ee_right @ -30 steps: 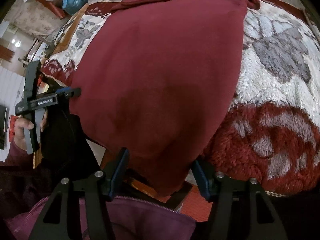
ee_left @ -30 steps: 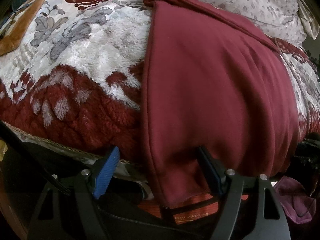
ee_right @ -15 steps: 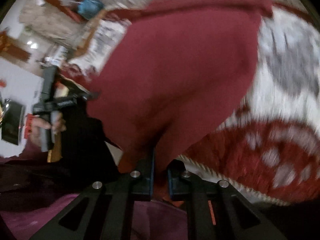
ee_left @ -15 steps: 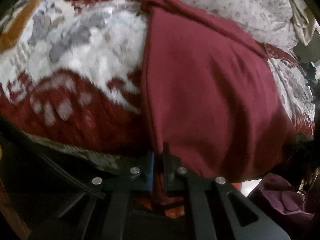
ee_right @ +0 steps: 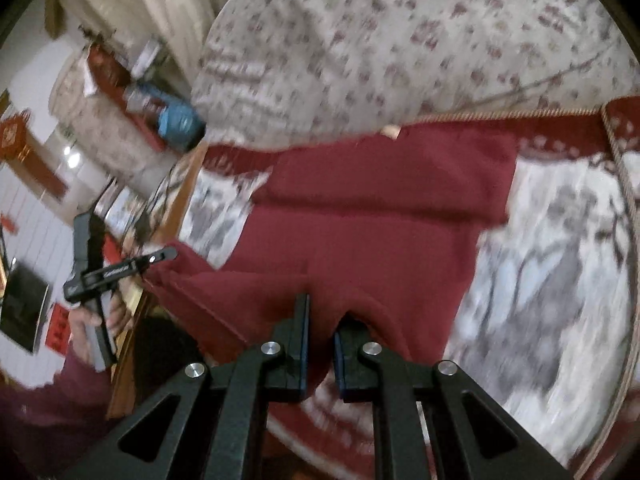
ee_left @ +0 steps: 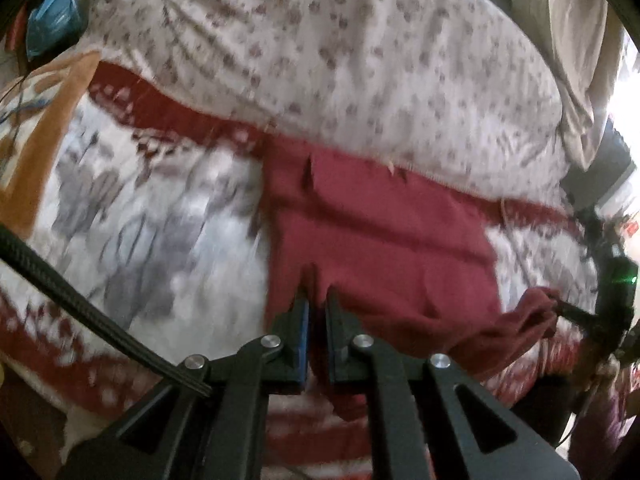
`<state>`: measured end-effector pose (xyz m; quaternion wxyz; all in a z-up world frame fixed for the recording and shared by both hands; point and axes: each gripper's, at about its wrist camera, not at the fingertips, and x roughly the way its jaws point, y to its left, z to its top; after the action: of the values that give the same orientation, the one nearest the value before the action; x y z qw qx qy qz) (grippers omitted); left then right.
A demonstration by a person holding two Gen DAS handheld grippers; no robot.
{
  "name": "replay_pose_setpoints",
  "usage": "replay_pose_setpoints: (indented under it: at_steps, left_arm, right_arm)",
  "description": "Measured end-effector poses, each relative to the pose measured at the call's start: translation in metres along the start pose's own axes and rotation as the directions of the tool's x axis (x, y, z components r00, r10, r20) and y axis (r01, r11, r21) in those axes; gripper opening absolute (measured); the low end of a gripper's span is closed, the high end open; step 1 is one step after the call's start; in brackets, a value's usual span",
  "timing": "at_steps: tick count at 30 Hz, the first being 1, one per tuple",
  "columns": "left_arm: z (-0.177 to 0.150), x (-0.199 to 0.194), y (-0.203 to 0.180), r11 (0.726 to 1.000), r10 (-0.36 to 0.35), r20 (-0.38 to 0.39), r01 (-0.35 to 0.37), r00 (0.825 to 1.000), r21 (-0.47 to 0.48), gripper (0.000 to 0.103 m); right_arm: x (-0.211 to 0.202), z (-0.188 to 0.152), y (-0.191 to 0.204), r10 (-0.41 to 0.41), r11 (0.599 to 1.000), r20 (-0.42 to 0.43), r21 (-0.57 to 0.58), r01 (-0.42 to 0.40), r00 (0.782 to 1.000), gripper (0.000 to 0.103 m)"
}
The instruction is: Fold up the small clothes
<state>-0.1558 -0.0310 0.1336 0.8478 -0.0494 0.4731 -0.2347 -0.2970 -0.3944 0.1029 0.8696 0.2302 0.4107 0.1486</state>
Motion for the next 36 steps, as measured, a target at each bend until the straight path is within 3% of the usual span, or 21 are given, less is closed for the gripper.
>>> replay_pose_setpoints:
  at_steps: [7,14,16,17,18,19,20,23,27,30,32,34,36]
  left_arm:
    - [0.071,0.062,-0.004,0.999,0.040,0.037,-0.039,0.999,-0.038,0.006]
    - [0.120,0.135,0.016,0.994,0.031,-0.014,-0.033,0.999,-0.107,0.007]
    - [0.127,0.152,0.023,0.990,0.037,-0.034,-0.042,0.999,-0.136,0.017]
    - [0.130,0.156,0.026,0.988,0.038,-0.035,-0.043,0.999,-0.147,0.037]
    - [0.133,0.159,0.031,0.986,0.025,-0.032,-0.030,0.999,-0.162,0.049]
    - [0.135,0.158,0.036,0.983,0.011,-0.028,-0.016,1.000,-0.180,0.063]
    - [0.137,0.152,0.043,0.978,-0.001,-0.008,-0.001,1.000,-0.208,0.066]
    - [0.140,0.133,0.049,0.976,0.009,0.036,-0.001,0.999,-0.218,0.068]
    - [0.133,0.122,0.043,0.985,0.078,0.060,-0.068,0.995,-0.158,0.069]
    - [0.128,0.140,0.041,0.982,0.128,0.019,-0.124,0.992,-0.140,0.070]
    - [0.124,0.156,0.042,0.979,0.164,-0.016,-0.165,0.986,-0.116,0.070]
    - [0.120,0.176,0.044,0.972,0.220,-0.064,-0.224,0.974,-0.076,0.071]
    - [0.118,0.191,0.050,0.968,0.233,-0.083,-0.239,0.969,-0.079,0.073]
  right_arm:
    - [0.030,0.078,-0.047,-0.096,0.991,0.085,0.100,0.087,0.992,0.011]
    - [0.072,0.132,-0.104,-0.137,0.974,0.097,0.193,0.117,0.986,0.011]
    - [0.090,0.142,-0.119,-0.179,0.964,0.062,0.208,0.163,0.982,0.018]
    - [0.097,0.144,-0.126,-0.195,0.958,0.038,0.222,0.182,0.980,0.030]
    - [0.099,0.145,-0.132,-0.197,0.952,0.026,0.245,0.185,0.980,0.036]
    - [0.094,0.145,-0.137,-0.194,0.946,0.046,0.272,0.174,0.980,0.052]
    - [0.086,0.144,-0.138,-0.209,0.942,0.075,0.283,0.180,0.975,0.064]
    - [0.054,0.139,-0.129,-0.243,0.944,0.156,0.265,0.197,0.957,0.065]
    - [0.066,0.131,-0.091,-0.234,0.970,0.091,0.087,0.226,0.968,0.053]
    - [0.105,0.142,-0.083,-0.315,0.949,0.034,0.035,0.314,0.949,0.051]
    - [0.130,0.155,-0.093,-0.397,0.917,0.025,0.045,0.396,0.917,0.051]
    - [0.152,0.167,-0.113,-0.494,0.866,-0.005,0.087,0.493,0.869,0.051]
    - [0.171,0.172,-0.135,-0.516,0.847,-0.045,0.126,0.517,0.856,0.051]
